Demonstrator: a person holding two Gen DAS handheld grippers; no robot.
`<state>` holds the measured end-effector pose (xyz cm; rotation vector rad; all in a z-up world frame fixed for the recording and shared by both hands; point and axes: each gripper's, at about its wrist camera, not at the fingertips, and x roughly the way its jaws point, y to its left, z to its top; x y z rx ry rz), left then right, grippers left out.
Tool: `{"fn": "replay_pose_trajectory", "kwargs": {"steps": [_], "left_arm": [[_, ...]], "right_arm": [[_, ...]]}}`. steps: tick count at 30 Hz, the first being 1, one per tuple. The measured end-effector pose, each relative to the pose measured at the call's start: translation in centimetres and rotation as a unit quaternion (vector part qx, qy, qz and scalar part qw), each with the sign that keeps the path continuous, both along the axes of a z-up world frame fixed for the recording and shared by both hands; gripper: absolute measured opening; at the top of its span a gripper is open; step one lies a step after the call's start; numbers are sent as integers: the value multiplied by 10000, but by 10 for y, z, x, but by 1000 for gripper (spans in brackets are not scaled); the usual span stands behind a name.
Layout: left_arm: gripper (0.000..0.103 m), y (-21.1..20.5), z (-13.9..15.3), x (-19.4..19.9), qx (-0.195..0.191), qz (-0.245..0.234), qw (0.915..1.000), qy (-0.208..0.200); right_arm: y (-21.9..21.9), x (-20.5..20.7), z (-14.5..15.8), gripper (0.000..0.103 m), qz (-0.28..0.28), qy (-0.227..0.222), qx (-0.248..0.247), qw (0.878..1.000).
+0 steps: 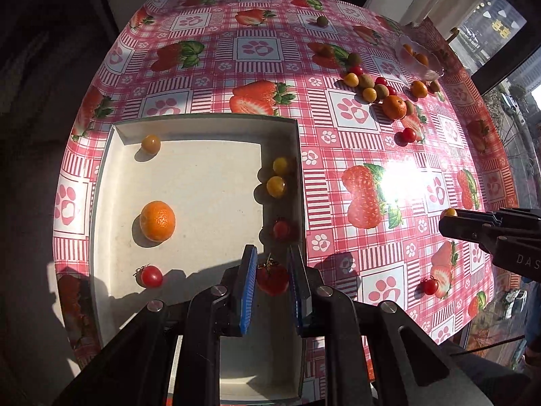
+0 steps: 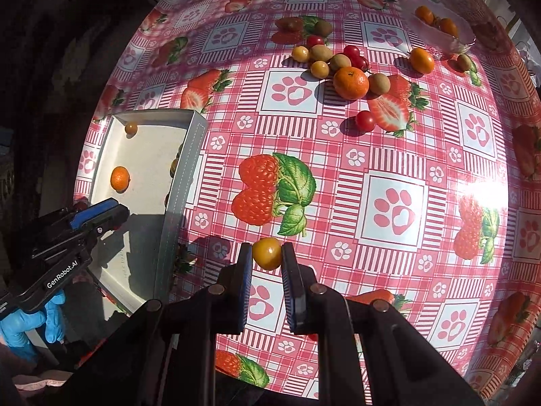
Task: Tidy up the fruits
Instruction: 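Carry both tomatoes over the white tray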
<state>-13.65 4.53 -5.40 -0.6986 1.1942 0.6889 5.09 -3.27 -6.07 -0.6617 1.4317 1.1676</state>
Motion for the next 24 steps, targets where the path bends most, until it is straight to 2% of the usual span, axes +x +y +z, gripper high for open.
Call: {"fn": "replay_pose_trajectory", "kwargs": {"steps": [13, 24], "left_arm": [[20, 8, -8, -67, -69, 625, 9980, 13], [20, 13, -34, -103, -256, 967, 9947, 243]], "right_arm": [[43, -74, 5, 19, 928, 9, 16, 9957], [74, -135, -16, 19, 1517, 122, -175, 9882]]}}
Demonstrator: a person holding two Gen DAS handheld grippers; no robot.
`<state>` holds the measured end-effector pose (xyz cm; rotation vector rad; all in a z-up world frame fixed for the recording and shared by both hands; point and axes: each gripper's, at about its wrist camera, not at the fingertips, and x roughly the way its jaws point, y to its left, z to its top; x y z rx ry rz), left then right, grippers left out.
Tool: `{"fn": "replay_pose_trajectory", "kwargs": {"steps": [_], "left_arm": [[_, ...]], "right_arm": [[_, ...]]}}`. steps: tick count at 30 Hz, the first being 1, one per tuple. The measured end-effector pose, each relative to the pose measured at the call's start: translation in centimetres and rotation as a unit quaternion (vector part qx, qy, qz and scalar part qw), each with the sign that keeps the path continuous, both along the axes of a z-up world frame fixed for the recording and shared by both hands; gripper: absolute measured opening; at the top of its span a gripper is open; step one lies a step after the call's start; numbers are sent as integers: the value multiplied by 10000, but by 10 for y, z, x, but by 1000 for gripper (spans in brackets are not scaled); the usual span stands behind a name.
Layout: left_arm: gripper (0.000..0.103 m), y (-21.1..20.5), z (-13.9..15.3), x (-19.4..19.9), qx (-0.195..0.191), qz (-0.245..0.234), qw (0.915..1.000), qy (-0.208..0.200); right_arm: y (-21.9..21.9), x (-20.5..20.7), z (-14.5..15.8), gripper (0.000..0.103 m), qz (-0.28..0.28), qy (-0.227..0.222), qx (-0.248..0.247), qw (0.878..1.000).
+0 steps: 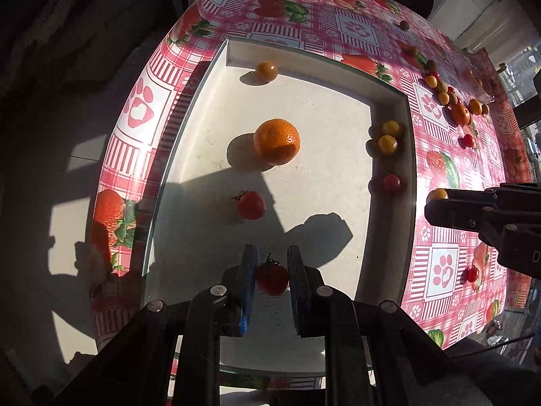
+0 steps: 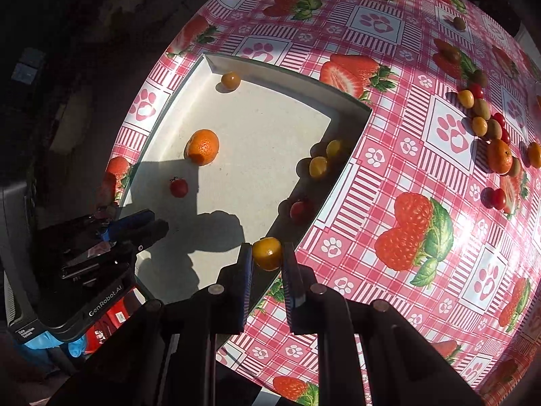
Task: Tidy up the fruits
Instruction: 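Carry both tomatoes over the white tray, then open both tools to drop the tomatoes into the tray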
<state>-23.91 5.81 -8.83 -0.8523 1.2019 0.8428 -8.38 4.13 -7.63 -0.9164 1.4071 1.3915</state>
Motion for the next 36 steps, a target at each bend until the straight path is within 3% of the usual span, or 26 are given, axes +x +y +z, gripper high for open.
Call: {"fn": "replay_pose_trajectory", "kwargs": {"steps": [10, 21, 22, 23, 24, 25, 26, 27, 29, 36], "left_arm": [[20, -1, -21, -1, -124, -129, 9997, 182], [20, 1, -29, -7, -256, -63, 9995, 188], [22, 1, -30, -7, -265, -78, 9994, 225], [37, 1, -31, -6, -279, -87, 9992, 268], [52, 3, -33, -3, -273, -77, 9991, 318], [78, 2, -31, -4, -201, -41, 9992, 329], [80, 2, -27, -5, -80, -20, 9995, 299], [80, 1, -25, -5, -54, -61, 9996, 272], [80, 0, -22, -4, -67, -127, 9995, 284], [80, -3, -14, -12, -86, -63, 9991, 420]], "right_arm": [[23, -37, -42, 19, 492, -88, -532, 9973], [36, -52, -72, 20, 652, -179, -989, 9928], [37, -53, -71, 20, 673, -194, -973, 9928], [36, -56, -71, 22, 699, -197, -972, 9926], [36, -58, -72, 26, 727, -186, -986, 9923], [37, -59, -72, 30, 743, -137, -1001, 9921], [37, -60, -72, 42, 739, -45, -1015, 9921], [40, -63, -73, 61, 728, 16, -1023, 9921], [41, -64, -71, 77, 677, -23, -1032, 9924], [49, -71, -45, 85, 764, 0, -800, 9939]]}}
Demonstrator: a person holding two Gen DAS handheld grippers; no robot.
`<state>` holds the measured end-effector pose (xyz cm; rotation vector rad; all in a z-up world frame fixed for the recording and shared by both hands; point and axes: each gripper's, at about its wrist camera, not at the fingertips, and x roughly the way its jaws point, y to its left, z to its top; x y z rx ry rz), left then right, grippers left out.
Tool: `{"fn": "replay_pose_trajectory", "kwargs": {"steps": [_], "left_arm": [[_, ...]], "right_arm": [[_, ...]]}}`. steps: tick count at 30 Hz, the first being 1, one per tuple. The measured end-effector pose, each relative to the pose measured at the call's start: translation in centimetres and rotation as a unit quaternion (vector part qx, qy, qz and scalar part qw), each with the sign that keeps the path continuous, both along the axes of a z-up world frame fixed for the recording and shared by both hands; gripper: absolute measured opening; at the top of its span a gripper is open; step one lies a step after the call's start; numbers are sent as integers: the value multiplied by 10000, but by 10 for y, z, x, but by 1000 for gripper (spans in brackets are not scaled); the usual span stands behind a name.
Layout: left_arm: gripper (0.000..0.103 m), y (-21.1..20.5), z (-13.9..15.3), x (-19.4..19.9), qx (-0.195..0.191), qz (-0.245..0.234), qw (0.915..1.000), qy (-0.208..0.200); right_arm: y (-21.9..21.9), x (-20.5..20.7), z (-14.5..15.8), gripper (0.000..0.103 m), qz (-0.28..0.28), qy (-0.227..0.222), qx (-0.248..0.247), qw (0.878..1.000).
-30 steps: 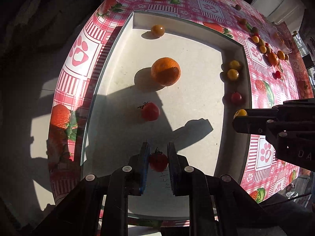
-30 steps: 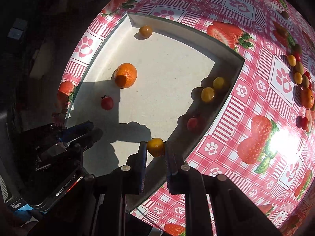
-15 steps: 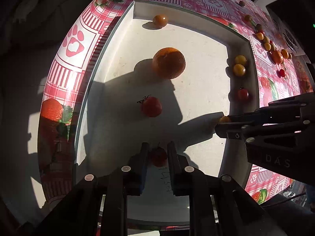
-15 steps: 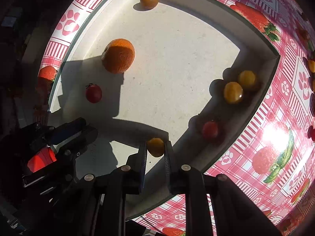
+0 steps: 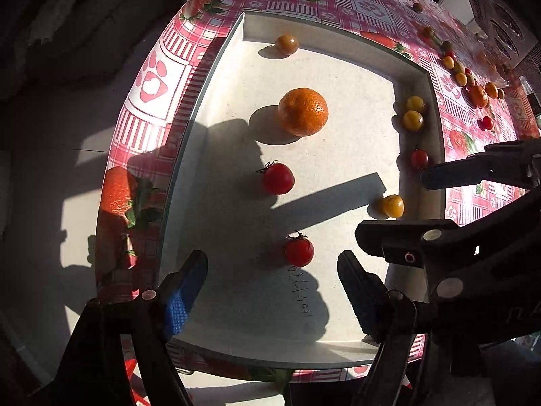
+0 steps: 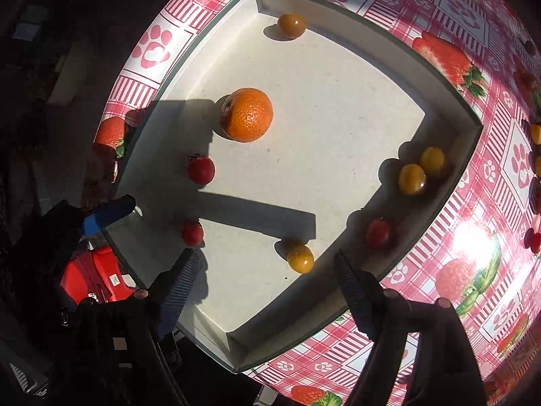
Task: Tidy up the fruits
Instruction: 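Open both tools to drop the tomatoes into the tray, then move both open tools back toward the fruit cluster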
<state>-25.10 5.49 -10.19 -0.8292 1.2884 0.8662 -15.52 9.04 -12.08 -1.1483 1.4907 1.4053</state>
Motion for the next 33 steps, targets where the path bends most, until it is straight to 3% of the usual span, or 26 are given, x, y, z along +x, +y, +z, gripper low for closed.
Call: {"fn": "replay_pose_trajectory", "kwargs": {"steps": [5, 12, 21, 26, 33], "left_arm": [[80, 1, 5, -4, -46, 14, 9999, 142], [80, 5, 19, 9, 105, -240, 9993, 266], [80, 6, 46, 59, 369, -1009, 9941, 165], [80, 10, 62, 92, 541, -1429, 9883, -21], [80, -3, 66, 153, 501, -2020, 9778, -227]], "right_arm": [[-6, 5, 23, 87, 129, -299, 304, 9990], [-28, 43, 32, 87, -248, -554, 486, 9970], [-81, 120, 30, 87, -1343, -804, 373, 9870], [-131, 177, 21, 87, -2158, -891, 227, 9721], [-209, 246, -3, 87, -3419, -820, -206, 9359]]}}
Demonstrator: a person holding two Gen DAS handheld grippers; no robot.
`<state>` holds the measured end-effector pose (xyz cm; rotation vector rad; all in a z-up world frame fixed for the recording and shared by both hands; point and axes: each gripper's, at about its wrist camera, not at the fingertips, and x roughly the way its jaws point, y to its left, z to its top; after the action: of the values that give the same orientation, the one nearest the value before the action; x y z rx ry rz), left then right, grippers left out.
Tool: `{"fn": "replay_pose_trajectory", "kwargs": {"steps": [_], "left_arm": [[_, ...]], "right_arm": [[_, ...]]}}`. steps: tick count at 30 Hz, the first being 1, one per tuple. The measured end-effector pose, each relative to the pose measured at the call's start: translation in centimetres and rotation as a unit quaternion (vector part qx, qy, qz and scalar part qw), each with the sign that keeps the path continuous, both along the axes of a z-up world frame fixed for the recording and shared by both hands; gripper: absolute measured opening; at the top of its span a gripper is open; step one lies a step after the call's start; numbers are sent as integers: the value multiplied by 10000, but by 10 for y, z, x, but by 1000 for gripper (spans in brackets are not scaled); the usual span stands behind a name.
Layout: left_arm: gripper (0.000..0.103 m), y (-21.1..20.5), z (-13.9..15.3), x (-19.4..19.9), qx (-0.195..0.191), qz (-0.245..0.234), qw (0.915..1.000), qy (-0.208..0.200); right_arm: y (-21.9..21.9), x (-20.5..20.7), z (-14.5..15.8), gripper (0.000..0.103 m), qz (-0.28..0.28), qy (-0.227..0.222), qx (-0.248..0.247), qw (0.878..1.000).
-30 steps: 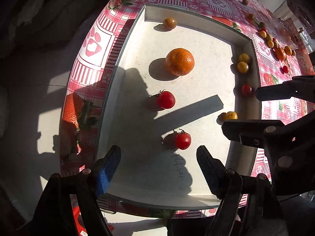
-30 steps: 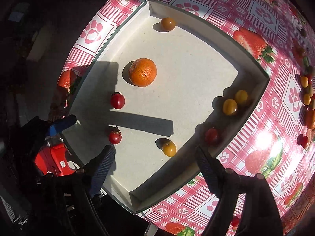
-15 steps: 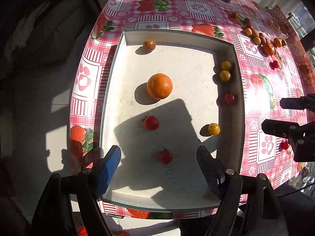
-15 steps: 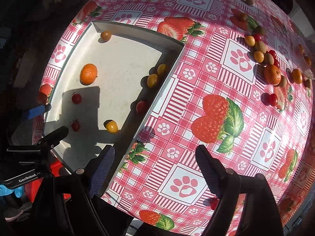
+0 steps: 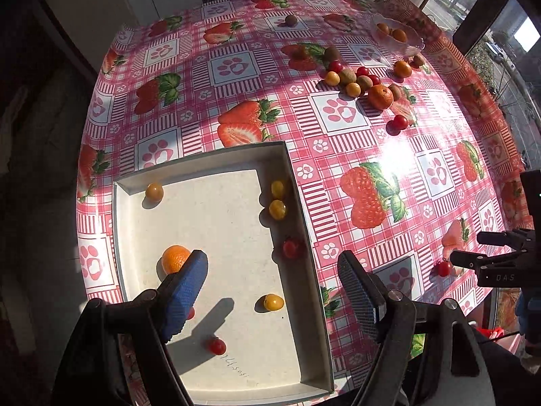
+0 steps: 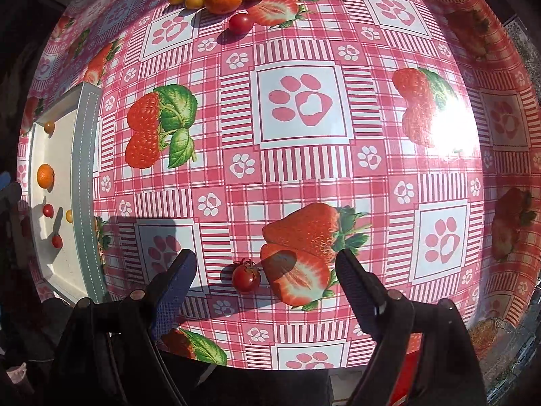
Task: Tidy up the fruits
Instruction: 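Move both open tools back toward the fruit cluster, then grasp a red cherry tomato with the right tool while the left tool grasps another red cherry tomato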
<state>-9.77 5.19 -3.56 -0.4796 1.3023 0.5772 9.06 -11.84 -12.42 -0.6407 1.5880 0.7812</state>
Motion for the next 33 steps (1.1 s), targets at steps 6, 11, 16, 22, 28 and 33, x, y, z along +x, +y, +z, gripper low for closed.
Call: {"fn": "replay_pose_trajectory", "kwargs": {"steps": [6, 11, 16, 22, 28, 33], "left_arm": [[80, -22, -11, 51, -194, -386, 9991, -27], [80, -35, -25, 89, -208, -625, 9978, 50], [80, -37, -40, 115, -210, -639, 9977, 116], [80, -28, -57, 147, -234, -478, 9986, 68], [80, -22, -68, 188, -134, -586, 9982, -47], [80, -19, -81, 217, -168, -631, 9979, -43]], "right_arm": [[-37, 8, -7, 87, -141, 16, -30, 9999], [-49, -9, -7, 87, 35, -13, 125, 9999], [-46, -28, -7, 87, 500, -172, 332, 9981], [-15, -72, -12, 76, 1197, -393, 495, 9908], [-6, -93, -21, 64, 1381, -508, 513, 9878], [-4, -112, -25, 54, 1682, -742, 561, 9814]]}}
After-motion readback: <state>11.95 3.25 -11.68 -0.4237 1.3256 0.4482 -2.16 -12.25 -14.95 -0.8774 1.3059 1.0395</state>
